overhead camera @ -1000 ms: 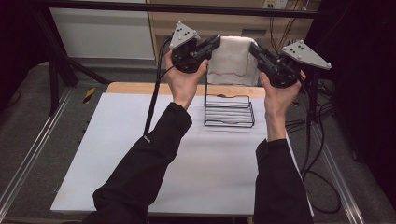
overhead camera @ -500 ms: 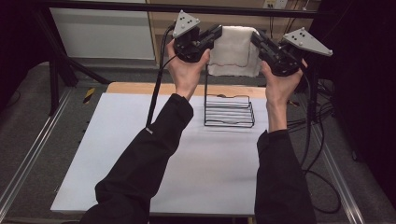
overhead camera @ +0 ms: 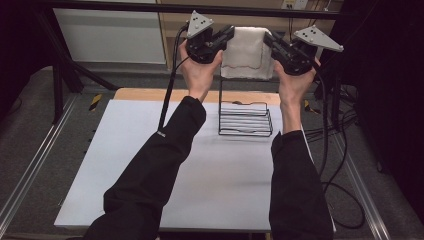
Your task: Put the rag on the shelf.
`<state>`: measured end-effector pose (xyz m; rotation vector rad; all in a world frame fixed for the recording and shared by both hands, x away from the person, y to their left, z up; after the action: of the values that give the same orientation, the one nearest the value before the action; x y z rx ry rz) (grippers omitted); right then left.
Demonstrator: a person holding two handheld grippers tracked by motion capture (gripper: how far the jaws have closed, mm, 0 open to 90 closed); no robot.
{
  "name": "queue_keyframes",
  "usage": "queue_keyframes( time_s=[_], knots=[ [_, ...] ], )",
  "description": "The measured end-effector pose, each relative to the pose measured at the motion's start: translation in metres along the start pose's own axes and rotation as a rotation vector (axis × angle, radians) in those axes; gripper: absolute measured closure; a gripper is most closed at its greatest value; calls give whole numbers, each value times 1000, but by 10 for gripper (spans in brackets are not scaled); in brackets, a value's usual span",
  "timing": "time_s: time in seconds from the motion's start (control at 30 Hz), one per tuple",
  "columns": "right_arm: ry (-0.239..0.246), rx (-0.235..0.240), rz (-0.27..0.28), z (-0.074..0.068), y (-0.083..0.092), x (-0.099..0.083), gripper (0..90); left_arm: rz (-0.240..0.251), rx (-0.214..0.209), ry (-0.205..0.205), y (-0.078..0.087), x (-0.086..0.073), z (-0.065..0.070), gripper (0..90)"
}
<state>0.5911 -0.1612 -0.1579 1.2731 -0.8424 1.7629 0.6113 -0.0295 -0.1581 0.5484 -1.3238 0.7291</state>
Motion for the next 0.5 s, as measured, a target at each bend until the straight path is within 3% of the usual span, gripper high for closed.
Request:
queue_keyframes(
  time_s=[0.17, 0.27, 0.37, 0.5],
  knots=[
    [-6, 1, -7, 2, -7, -5, 818, -6, 4, 4, -5, -3, -4, 836],
    [-17, 2, -14, 3, -9, -8, 818, -12, 16, -15, -8, -5, -7, 836],
    [-12, 4, -22, 5, -11, -12, 818, -24, 4, 3, -11, -9, -7, 836],
    [-16, 5, -32, 7, -11, -19, 818, -41, 4, -13, -14, -16, -7, 836]
  ],
)
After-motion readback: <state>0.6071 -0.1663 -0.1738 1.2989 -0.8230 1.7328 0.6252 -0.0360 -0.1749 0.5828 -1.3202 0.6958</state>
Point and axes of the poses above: each handheld gripper's, and its own axes: y roughly backward along the jaws, x roughly out of its top, z roughly to its right, the point moved 10 cm from there along -y, roughly forward along the jaws, and after that the axes turned 12 degrees about y, right-handed, at the moved point
